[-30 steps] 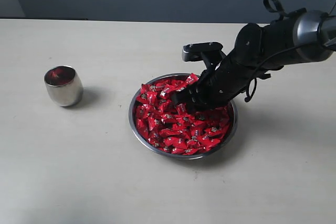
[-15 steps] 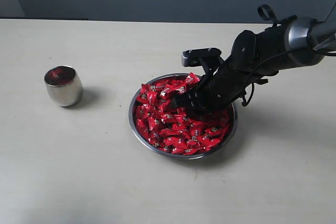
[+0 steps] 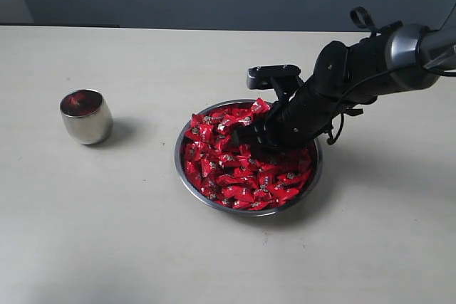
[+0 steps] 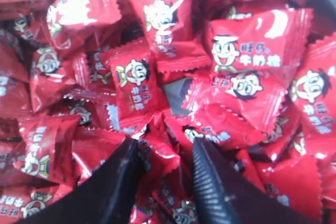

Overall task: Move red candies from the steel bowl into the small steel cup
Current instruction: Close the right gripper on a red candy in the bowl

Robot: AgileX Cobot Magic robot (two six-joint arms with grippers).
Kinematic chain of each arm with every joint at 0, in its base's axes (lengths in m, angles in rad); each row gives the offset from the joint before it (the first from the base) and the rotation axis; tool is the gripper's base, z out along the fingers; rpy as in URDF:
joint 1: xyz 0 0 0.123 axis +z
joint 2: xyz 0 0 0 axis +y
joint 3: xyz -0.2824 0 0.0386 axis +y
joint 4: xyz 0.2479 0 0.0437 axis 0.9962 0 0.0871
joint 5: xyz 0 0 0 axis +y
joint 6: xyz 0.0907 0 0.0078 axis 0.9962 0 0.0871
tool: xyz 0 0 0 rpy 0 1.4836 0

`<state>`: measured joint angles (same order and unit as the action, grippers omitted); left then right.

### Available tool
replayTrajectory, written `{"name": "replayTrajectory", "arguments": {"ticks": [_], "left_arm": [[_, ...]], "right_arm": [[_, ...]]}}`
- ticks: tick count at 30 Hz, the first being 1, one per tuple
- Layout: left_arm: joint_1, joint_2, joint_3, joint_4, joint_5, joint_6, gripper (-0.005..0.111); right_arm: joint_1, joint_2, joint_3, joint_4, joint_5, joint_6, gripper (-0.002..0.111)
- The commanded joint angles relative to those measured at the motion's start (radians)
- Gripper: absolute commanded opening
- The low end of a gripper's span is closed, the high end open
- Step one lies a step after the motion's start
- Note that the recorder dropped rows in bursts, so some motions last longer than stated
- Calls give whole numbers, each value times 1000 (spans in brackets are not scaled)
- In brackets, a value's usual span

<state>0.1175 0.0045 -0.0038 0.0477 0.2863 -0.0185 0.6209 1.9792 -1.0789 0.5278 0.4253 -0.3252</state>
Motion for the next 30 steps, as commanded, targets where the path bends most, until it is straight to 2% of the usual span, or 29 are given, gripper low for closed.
{"name": "replayTrajectory", "arguments": {"ticks": [1, 30], "left_arm": [[1, -4, 4, -2, -2, -1, 0], [1, -4, 4, -2, -2, -1, 0]], "right_arm": [[-2, 3, -4, 62, -6, -48, 35], [-2, 3, -4, 76, -28, -48, 35]]}}
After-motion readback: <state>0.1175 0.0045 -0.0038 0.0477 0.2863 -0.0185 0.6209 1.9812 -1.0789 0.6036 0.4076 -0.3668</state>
